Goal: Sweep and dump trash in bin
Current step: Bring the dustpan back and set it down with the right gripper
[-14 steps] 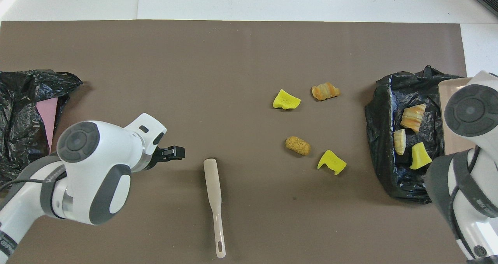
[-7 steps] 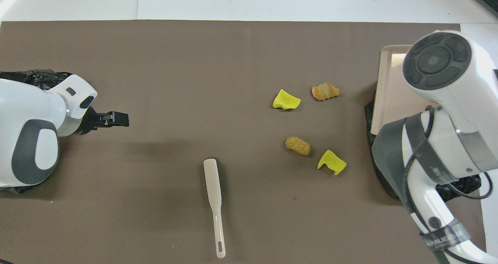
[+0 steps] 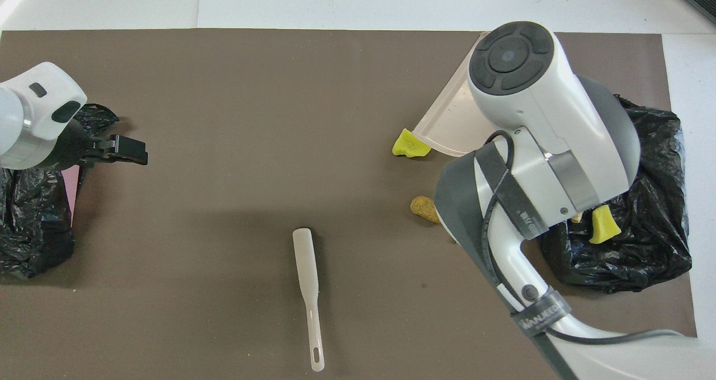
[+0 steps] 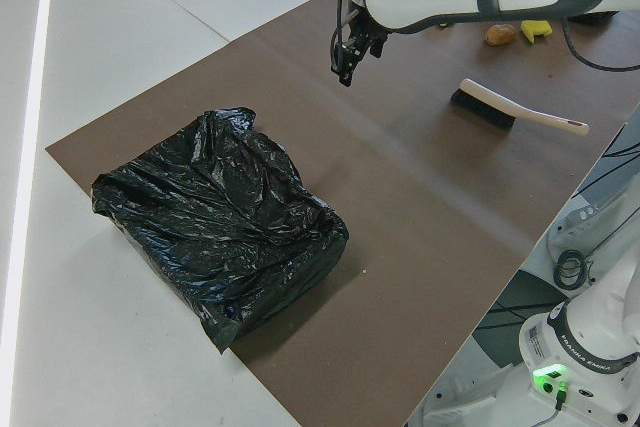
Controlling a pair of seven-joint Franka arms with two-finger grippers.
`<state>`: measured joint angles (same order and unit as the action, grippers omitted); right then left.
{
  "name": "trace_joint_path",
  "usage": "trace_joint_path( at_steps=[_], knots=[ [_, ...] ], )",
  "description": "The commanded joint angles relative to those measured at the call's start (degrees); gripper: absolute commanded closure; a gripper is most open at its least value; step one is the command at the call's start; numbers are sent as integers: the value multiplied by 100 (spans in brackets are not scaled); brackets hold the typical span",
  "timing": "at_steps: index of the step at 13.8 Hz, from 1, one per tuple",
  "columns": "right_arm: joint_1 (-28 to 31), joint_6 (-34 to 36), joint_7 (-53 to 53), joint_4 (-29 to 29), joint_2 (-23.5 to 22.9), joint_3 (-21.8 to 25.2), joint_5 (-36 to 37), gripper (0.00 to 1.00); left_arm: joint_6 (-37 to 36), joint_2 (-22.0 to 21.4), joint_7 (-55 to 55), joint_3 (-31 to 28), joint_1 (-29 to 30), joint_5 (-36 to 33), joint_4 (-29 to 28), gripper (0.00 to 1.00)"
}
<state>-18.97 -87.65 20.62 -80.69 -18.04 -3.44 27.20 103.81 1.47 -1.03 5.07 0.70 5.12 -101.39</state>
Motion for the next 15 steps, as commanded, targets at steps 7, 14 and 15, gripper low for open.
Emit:
trace_joint_path(
  at_steps=[7, 14, 15],
  knots=[
    [-326, -68, -2781, 1100, -754, 1, -1805, 100, -1065, -33, 120, 38, 27, -274, 796, 0],
    [-836, -955, -4021, 1012, -1360, 10, -2254, 100, -1048, -51, 94, 38, 159, -257, 787, 0],
    [-862, -1034, -4065, 994, -1360, 1, -2262, 100, -1056, -51, 94, 38, 159, -257, 778, 0]
  ],
)
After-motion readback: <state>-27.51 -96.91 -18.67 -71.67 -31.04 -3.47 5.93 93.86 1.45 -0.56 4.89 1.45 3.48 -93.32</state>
